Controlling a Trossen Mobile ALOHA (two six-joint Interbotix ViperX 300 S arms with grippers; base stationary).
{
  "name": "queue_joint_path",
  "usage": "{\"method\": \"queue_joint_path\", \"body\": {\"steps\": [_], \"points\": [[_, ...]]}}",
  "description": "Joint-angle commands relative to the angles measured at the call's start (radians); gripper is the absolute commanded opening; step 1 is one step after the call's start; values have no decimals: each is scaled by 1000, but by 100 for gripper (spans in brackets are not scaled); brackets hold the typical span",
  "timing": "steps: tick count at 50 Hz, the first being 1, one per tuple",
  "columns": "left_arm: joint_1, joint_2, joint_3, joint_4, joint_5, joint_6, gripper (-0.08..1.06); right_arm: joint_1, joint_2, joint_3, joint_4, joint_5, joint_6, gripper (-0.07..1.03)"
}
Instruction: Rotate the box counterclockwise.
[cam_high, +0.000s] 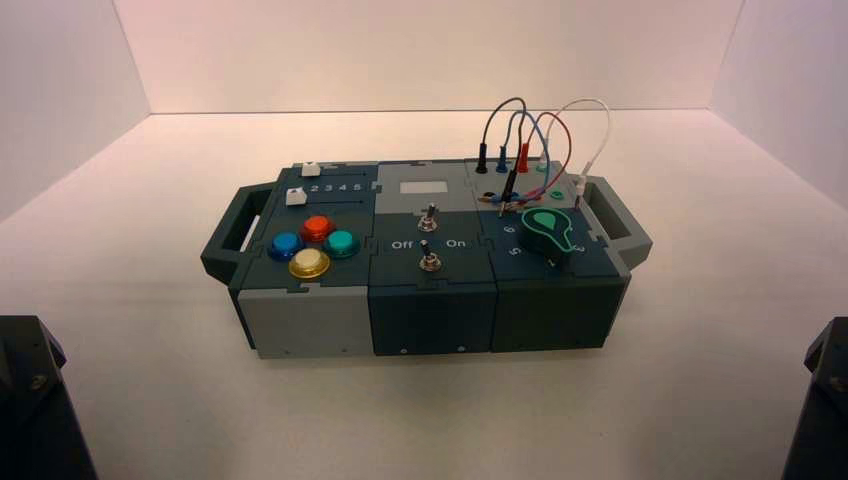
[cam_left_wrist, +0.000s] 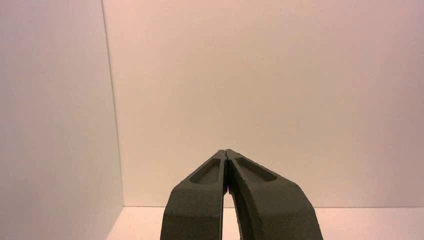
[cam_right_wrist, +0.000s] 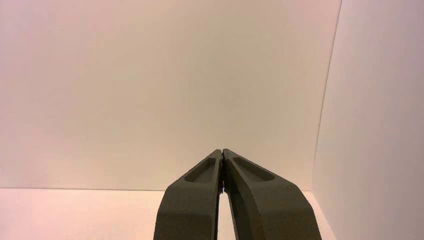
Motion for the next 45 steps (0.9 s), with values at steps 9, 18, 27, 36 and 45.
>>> {"method": "queue_joint_path", "body": {"steps": [9,18,27,36,45], "points": [[-2,3,-15,-2,-3,5,-3,0,5,-18,-2,2,3,-2],[-3,2,-18,-2,14,5,-3,5,5,-20,-2,26,3,-2],[-23,18,-41,-2,91,8,-3,9,5,-38,-2,127,2,-2],[-84,63,-83,0,225,15,-3,51,11,-67,-2,261,2,-2],[-186,150,-138,0,402,46,-3,216,51,-103,3,437,5,-2]]}}
